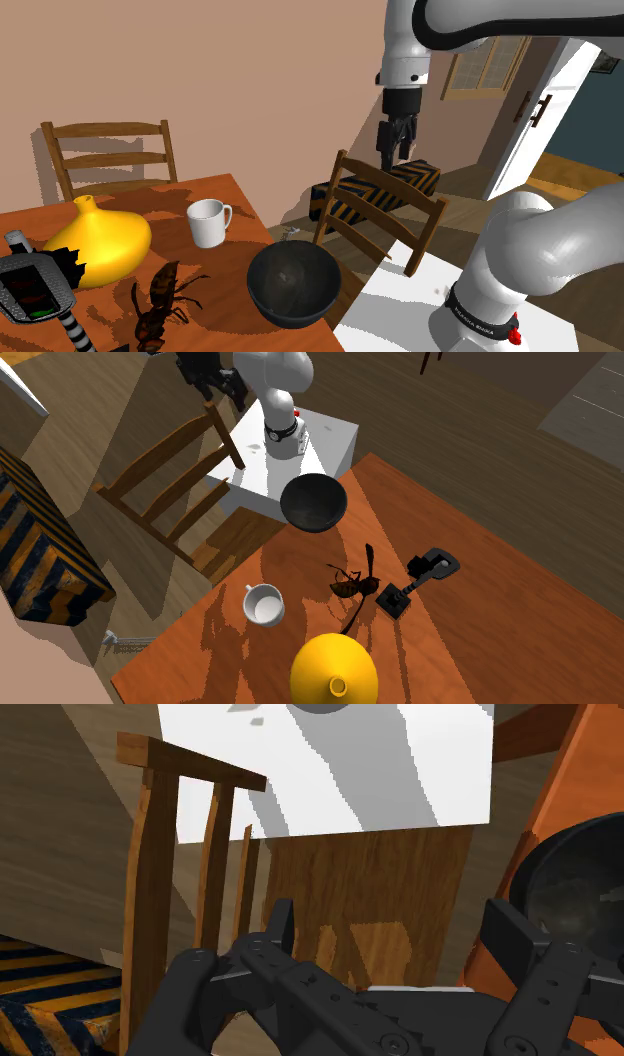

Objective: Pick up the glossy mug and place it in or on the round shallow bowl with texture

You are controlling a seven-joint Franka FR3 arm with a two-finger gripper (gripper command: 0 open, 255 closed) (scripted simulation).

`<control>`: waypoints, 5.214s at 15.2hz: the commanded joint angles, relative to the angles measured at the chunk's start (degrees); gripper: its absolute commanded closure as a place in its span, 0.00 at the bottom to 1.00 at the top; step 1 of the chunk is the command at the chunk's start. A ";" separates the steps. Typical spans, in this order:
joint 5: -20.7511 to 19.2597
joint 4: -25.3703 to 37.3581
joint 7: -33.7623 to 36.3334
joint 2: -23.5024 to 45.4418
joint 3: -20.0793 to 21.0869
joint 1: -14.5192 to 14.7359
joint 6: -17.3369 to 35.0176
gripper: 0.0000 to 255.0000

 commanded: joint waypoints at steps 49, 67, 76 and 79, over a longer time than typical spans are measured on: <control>-13.71 58.41 32.20 80.79 16.62 13.96 27.02 0.00; -13.54 59.17 32.07 80.29 16.73 13.96 25.77 1.00; -12.92 63.61 31.55 78.67 17.08 14.13 19.80 1.00; -12.78 65.46 31.39 78.36 17.16 14.26 17.68 1.00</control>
